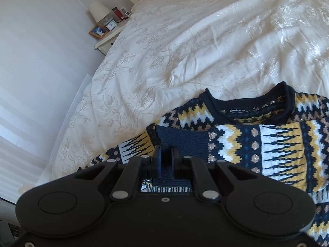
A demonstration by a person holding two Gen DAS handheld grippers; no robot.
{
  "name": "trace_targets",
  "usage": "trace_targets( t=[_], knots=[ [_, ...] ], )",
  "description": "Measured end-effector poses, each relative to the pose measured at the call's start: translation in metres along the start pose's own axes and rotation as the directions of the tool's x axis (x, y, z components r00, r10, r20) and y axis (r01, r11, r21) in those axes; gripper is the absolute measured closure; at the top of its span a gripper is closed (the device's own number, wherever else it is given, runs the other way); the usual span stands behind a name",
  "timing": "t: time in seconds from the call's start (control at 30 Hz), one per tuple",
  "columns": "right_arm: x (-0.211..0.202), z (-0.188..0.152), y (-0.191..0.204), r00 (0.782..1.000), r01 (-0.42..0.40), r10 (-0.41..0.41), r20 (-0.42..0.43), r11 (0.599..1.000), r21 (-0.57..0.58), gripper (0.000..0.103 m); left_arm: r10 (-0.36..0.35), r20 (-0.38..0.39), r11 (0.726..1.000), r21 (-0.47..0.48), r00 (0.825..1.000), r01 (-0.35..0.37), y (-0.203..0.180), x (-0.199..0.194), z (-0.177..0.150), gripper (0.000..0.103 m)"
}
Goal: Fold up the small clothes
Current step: 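Carry the held sleeve across the sweater body and open the right tool, then grasp the other navy cuff with the left tool and fold it across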
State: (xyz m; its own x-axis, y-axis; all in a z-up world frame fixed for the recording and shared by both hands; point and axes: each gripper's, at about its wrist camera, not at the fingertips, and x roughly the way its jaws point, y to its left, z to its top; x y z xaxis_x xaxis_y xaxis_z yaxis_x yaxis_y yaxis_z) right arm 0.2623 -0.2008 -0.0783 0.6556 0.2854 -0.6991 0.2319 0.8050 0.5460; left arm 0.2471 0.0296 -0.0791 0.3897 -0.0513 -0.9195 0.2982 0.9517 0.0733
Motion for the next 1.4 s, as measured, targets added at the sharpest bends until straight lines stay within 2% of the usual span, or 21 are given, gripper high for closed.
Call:
trace_targets(
  t=[0.03,0.07,0.13,0.23,0.3,0.33,0.47,0.57,0.63,0.77,0.87,0.97,1.0,1.03,1.07,1.2,1.3,1.4],
  knots=[
    [0.000,-0.003,0.000,1.000,0.004,-0.004,0.002,1.000,-0.006,0.072,-0.013,0.003,1.000,-0.008,1.000,0.013,0.001,0.002,0.001,0.030],
    [0.000,-0.006,0.000,1.000,0.014,-0.013,0.002,1.000,-0.016,0.056,-0.024,0.004,1.000,-0.013,1.000,0.024,0.000,0.004,0.003,0.030],
    [-0.004,-0.012,-0.004,0.998,0.064,-0.064,0.016,0.997,-0.046,0.041,-0.042,0.007,0.999,-0.018,0.999,0.043,-0.003,0.010,0.008,0.030],
    [-0.014,-0.019,-0.019,0.987,0.160,-0.159,0.020,0.983,-0.089,0.038,-0.070,0.008,0.997,-0.016,0.997,0.070,-0.013,0.021,0.019,0.030],
    [-0.020,-0.025,-0.036,0.975,0.224,-0.223,0.019,0.970,-0.097,0.030,-0.086,0.007,0.996,-0.001,0.996,0.086,-0.023,0.029,0.028,0.030],
    [-0.024,-0.028,-0.043,0.968,0.252,-0.251,0.026,0.962,-0.102,0.021,-0.094,0.006,0.995,0.012,0.996,0.094,-0.029,0.035,0.033,0.030],
    [-0.038,-0.043,-0.072,0.924,0.382,-0.375,0.069,0.916,-0.126,0.000,-0.097,0.029,0.993,0.076,0.995,0.094,-0.054,0.055,0.047,0.030],
    [-0.047,-0.054,-0.093,0.895,0.446,-0.438,0.088,0.886,-0.128,0.000,-0.061,0.050,0.987,0.150,0.997,0.052,-0.074,0.071,0.056,0.030],
    [-0.052,-0.059,-0.105,0.884,0.468,-0.461,0.084,0.876,-0.114,0.000,-0.073,0.049,0.979,0.193,0.996,0.062,-0.084,0.081,0.061,0.030],
    [-0.055,-0.064,-0.121,0.883,0.470,-0.467,0.058,0.880,-0.064,0.000,-0.113,0.025,0.973,0.207,0.993,0.105,-0.094,0.102,0.071,0.037],
    [-0.052,-0.066,-0.126,0.888,0.460,-0.458,0.048,0.886,-0.052,0.000,-0.111,-0.020,0.976,0.186,0.994,0.113,-0.097,0.121,0.077,0.044],
    [-0.048,-0.067,-0.128,0.891,0.453,-0.452,0.037,0.890,-0.041,0.000,-0.151,-0.041,0.971,0.181,0.988,0.156,-0.100,0.128,0.080,0.064],
    [-0.046,-0.067,-0.129,0.893,0.450,-0.449,0.031,0.892,-0.037,0.000,-0.158,-0.038,0.969,0.187,0.987,0.163,-0.102,0.127,0.080,0.082],
    [-0.045,-0.067,-0.128,0.894,0.448,-0.447,0.026,0.893,-0.034,0.000,-0.129,-0.022,0.972,0.193,0.991,0.131,-0.105,0.123,0.080,0.097],
    [-0.044,-0.068,-0.127,0.895,0.446,-0.445,0.023,0.894,-0.034,0.000,-0.112,-0.004,0.974,0.196,0.994,0.111,-0.107,0.119,0.081,0.097],
    [-0.045,-0.070,-0.121,0.902,0.432,-0.431,0.021,0.901,-0.040,0.000,-0.132,0.084,0.978,0.171,0.988,0.116,-0.100,0.087,0.085,0.098],
    [-0.053,-0.070,-0.117,0.909,0.417,-0.415,0.036,0.908,-0.048,0.000,-0.140,0.135,0.986,0.105,0.981,0.126,-0.083,0.065,0.094,0.097],
    [-0.062,-0.064,-0.118,0.912,0.409,-0.406,0.059,0.912,-0.042,0.000,-0.072,0.156,0.995,0.076,0.985,0.061,-0.067,0.063,0.102,0.097]
  ],
)
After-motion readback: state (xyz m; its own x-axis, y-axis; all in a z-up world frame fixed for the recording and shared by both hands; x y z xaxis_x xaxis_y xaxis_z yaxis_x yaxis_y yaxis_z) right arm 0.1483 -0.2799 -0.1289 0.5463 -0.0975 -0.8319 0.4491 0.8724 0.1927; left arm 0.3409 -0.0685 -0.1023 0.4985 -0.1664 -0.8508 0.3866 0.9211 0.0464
